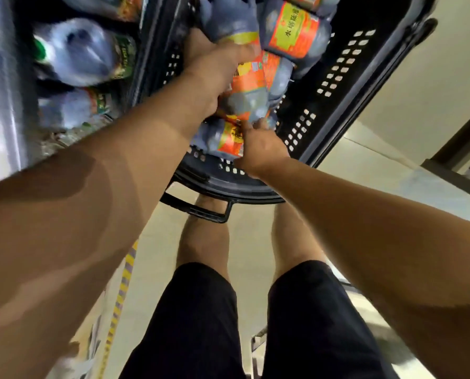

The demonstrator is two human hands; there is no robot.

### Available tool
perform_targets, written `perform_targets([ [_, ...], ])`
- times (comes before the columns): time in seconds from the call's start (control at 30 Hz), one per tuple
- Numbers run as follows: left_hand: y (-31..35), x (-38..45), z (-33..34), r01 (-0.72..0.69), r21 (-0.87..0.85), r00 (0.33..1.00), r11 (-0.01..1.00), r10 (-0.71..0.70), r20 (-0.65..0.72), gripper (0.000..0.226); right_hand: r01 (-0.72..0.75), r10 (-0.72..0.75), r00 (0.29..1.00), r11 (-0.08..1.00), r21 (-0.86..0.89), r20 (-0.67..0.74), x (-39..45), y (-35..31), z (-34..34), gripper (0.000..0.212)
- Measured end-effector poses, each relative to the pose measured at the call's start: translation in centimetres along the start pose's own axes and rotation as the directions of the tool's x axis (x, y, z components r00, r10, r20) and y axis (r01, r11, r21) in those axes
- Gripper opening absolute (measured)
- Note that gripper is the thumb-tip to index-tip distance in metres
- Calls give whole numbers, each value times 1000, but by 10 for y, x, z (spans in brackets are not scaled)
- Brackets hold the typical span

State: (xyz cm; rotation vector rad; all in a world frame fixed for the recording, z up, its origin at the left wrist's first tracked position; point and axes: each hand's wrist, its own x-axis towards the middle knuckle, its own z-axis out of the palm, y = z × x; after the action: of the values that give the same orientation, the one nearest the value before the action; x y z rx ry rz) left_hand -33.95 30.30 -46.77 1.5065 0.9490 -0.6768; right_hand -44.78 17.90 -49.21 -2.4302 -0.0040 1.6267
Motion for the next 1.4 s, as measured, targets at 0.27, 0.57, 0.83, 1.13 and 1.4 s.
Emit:
perform_targets([
  [0.27,-34,-56,-56,-40,41,999,998,41,-28,86,-47,36,994,993,-106,-105,26,6,36,86],
  [0.57,-58,-113,-107,-8,35,999,999,9,-45,89,-101,101,991,995,4,-87,-10,-17,33,93],
  [0.83,-70,-126,-123,8,29,997,1000,-6,-82,95,22,-13,993,997,73,-119,0,14,32,100],
  [1.13,-54,-152,-131,33,-6,993,999,-33,-116,85,-187,153,974,959,212,168,-13,-18,-5,105],
  [1.4,-25,-184,-144,-9,-2,992,1000,9,-123,88,-142,59,978,892,429,202,-48,-12,-21,67],
])
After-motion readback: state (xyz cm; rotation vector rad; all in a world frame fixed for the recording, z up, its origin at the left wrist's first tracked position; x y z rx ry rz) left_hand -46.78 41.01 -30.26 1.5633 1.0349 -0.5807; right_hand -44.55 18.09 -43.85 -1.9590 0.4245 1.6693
